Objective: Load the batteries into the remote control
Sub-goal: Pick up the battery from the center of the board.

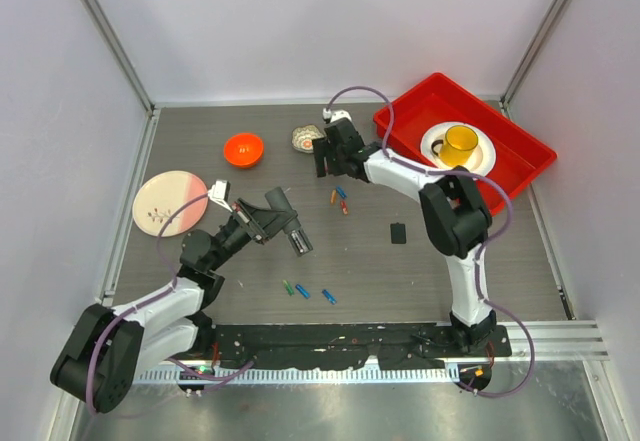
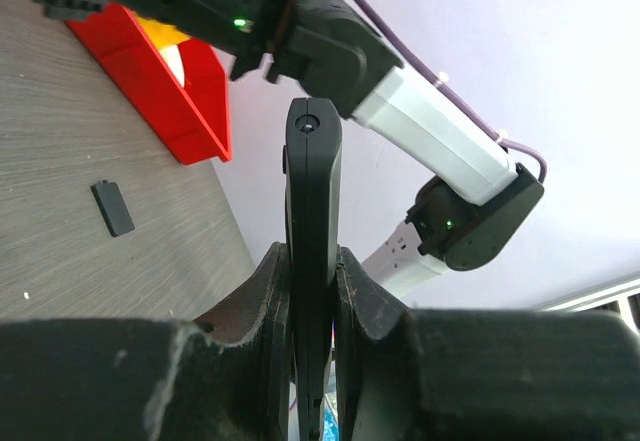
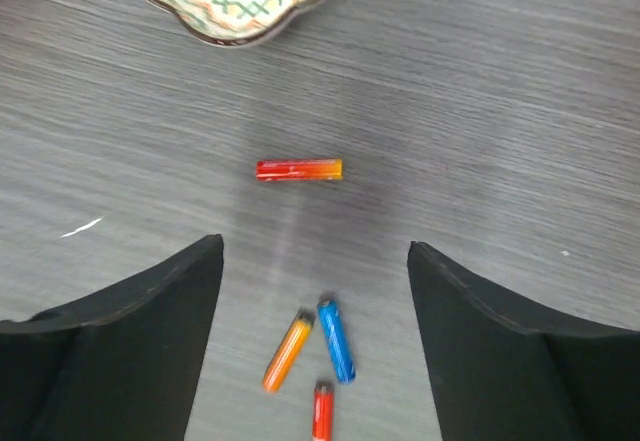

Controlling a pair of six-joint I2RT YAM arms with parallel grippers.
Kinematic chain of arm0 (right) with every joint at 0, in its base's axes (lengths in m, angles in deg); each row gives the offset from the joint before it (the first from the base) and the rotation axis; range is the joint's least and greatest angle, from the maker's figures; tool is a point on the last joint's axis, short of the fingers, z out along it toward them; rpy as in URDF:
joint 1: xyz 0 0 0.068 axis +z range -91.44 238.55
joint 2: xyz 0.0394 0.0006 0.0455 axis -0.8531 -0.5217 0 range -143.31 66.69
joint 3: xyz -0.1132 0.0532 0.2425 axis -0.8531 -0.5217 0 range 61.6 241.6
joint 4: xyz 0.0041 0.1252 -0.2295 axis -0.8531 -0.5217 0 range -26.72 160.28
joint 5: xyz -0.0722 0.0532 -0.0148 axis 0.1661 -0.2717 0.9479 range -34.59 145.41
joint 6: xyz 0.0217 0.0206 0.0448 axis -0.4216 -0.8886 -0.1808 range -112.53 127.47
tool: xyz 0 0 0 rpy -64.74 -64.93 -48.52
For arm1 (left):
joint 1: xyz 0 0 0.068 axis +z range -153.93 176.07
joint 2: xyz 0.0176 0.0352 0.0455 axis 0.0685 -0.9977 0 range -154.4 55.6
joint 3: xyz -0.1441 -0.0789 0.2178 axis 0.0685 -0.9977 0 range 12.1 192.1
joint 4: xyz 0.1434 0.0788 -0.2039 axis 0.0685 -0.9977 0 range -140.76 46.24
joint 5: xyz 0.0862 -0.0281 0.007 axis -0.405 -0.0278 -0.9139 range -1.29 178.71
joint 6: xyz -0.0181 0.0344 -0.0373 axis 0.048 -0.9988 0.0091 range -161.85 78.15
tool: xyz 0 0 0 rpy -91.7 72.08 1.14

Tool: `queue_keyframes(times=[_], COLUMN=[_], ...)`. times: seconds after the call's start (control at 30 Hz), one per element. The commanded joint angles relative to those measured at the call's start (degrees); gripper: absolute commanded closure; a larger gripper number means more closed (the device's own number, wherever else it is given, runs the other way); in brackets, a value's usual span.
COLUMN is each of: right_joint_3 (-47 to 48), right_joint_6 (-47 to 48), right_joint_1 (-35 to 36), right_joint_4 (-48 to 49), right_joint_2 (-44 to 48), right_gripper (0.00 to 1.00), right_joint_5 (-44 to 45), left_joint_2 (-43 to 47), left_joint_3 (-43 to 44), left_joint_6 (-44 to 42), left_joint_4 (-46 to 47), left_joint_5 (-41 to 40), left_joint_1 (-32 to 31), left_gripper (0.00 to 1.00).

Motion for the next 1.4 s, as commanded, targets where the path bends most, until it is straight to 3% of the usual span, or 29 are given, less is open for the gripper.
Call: queue_keyframes(times=[0.0, 0.53, 1.03, 1.37], right_joint_3=[5.07, 9.03, 11.31, 5.78], right_joint_6=[-0.28, 1.83, 4.02, 2.27], right_joint_1=[0.04, 0.04, 1.80, 2.15], right_joint_4=[0.90, 2.40, 2.05, 4.25], right_joint_2=[-6.19, -13.68, -17.89, -15.88], right_gripper=[0.17, 0.15, 0.25, 0.31], right_joint_5=[0.86, 2.79, 6.13, 6.22], left_joint_2=[1.00, -0.49, -2.52, -3.57], left_joint_3=[0.78, 0.34, 0.70, 0.87], left_joint_6=[-1.23, -1.58, -1.15, -1.23], left_joint_4=[0.11, 0.11, 1.69, 2.48], left_joint_5=[1.72, 1.64, 2.08, 2.43], left_joint_1=[0.56, 0.83, 0.83, 0.83], left_gripper=[1.00, 1.00, 1.00, 1.00])
